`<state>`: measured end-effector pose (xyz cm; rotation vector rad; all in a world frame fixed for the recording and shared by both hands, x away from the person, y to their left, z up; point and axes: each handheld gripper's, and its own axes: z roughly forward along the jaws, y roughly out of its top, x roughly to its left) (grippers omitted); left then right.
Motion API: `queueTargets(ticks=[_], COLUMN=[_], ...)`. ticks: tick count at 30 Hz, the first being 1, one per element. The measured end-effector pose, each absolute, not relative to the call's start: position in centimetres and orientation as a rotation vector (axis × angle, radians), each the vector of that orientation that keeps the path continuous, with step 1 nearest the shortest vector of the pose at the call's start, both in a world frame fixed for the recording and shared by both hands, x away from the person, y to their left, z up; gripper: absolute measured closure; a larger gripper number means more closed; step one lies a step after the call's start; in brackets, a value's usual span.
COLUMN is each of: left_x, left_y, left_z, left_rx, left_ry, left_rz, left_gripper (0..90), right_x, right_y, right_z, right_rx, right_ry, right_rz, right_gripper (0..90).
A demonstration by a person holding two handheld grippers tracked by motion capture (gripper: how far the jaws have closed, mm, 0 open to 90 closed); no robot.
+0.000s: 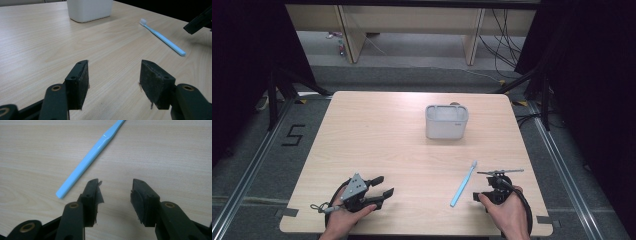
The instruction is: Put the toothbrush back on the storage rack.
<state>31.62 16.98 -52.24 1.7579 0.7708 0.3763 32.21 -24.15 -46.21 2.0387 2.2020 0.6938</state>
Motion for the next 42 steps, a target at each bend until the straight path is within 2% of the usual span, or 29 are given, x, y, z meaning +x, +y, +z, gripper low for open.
queueTargets(ticks=[3,14,19,29,32,35,40,42], left_x=[31.6,31.5,31.5,31.6,31.6,31.6,31.6,31.6], left_y=[16.9,16.8,16.8,16.8,16.9,16.8,16.9,16.9], left_z=[-52.2,-52.2,-52.2,-52.2,-52.2,-52.2,-52.2,-52.2], left_rx=[1.766,1.782,1.781,1.778,1.777,1.780,1.776,1.774], left_ry=[0.765,0.776,0.778,0.787,0.788,0.784,0.789,0.787], left_rz=[0.380,0.372,0.371,0.361,0.360,0.361,0.360,0.360], left_gripper=[39.0,37.8,37.7,37.6,37.6,37.6,37.4,37.4], right_x=[32.4,33.7,35.4,37.4,37.7,38.1,38.7,39.1], right_y=[-23.6,-21.6,-21.0,-20.4,-20.8,-20.4,-20.7,-19.8], right_z=[-45.9,-44.9,-44.5,-44.3,-44.6,-44.7,-44.9,-44.5], right_rx=[2.028,2.065,2.200,2.301,2.235,2.332,2.250,2.345], right_ry=[2.237,2.317,2.286,2.257,2.308,2.260,2.304,2.215], right_rz=[0.639,0.483,0.360,0.193,0.186,0.164,0.165,0.147], right_gripper=[54.6,53.4,51.7,53.1,53.5,53.1,52.5,52.4])
